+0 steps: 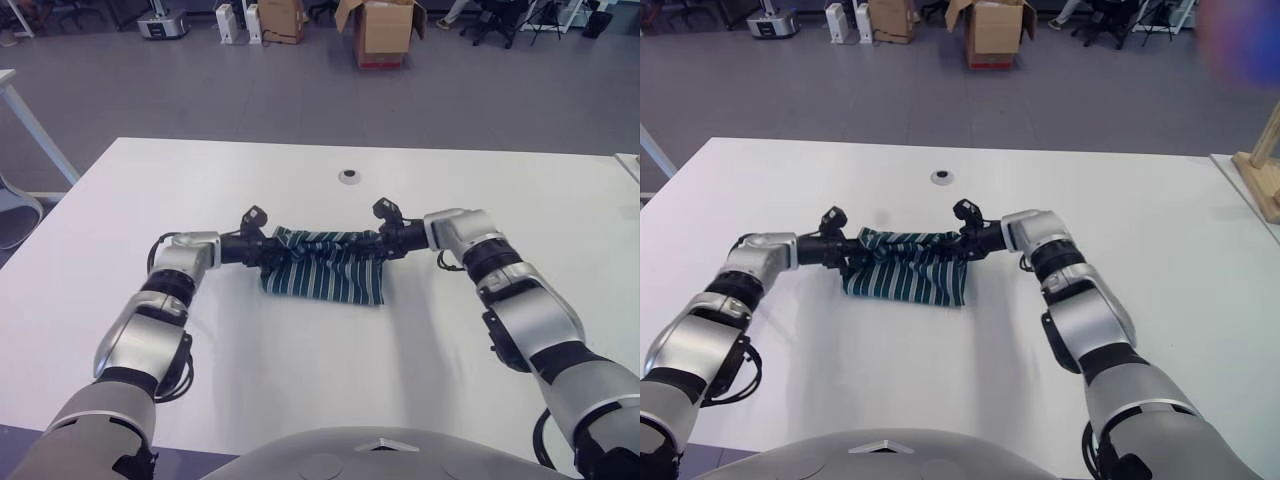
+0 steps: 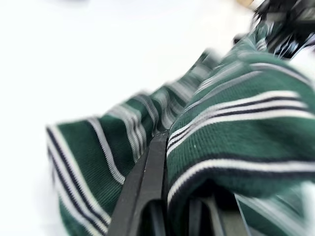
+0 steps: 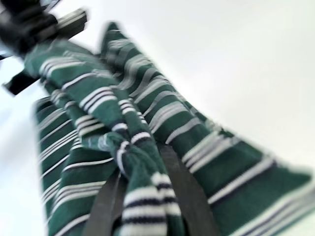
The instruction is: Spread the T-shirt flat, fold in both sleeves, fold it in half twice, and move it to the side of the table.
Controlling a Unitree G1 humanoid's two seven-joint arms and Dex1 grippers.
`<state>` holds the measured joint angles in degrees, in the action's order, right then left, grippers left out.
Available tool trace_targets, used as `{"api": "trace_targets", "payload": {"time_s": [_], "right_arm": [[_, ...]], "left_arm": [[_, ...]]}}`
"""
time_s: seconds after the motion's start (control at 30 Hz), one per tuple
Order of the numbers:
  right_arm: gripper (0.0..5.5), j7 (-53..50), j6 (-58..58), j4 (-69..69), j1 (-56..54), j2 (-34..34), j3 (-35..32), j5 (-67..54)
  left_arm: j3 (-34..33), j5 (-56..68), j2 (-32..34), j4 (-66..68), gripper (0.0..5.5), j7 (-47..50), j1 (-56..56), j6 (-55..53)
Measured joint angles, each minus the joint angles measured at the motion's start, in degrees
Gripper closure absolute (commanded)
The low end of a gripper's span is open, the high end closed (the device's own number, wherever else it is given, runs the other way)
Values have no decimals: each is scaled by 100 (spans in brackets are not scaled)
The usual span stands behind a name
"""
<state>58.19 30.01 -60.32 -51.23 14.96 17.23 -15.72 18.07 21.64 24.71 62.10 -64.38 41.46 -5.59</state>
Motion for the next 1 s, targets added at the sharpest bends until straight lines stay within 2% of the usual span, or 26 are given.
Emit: {"api": "trace_targets", "payload": {"time_s": [0.1,0.17,0.33,0.43,0.53,0.63,0.73,0.77,0.9,1.0], "right_arm": [[421,-326,-432,-502,-56,-51,-544,-2],[368,-551,-547,-774,-194,-76,-1029,-44],[368,-889,-773,-887,-497,-68,-1889,-232],[368,-903,-774,-868,-496,6,-2277,-258],[368,-877,-759,-782,-450,66,-2505,-262],[368,-875,-706,-645,-413,151,-2703,-263],[368,-884,-669,-604,-412,132,-2827,-259],[368,-877,-648,-591,-410,137,-2843,-256],[368,-822,-604,-418,-384,196,-2950,-257],[368,-827,-581,-390,-248,206,-3052,-257]], "left_arm": [[-302,-206,-96,308,426,15,48,223],[-645,-254,-174,504,403,391,49,481],[-1565,-359,-179,626,403,1371,0,1259],[-2463,359,-190,-73,403,1407,-17,784],[-2906,782,-172,-1136,403,1329,-39,234],[-2568,452,-190,-1602,403,1052,-41,260],[-1492,-766,-493,-807,403,869,12,500],[-1356,-1038,-520,-494,403,934,7,645],[-1316,-1416,-793,403,403,1136,313,1145],[-1148,-1822,-993,918,403,2027,497,1247]]}}
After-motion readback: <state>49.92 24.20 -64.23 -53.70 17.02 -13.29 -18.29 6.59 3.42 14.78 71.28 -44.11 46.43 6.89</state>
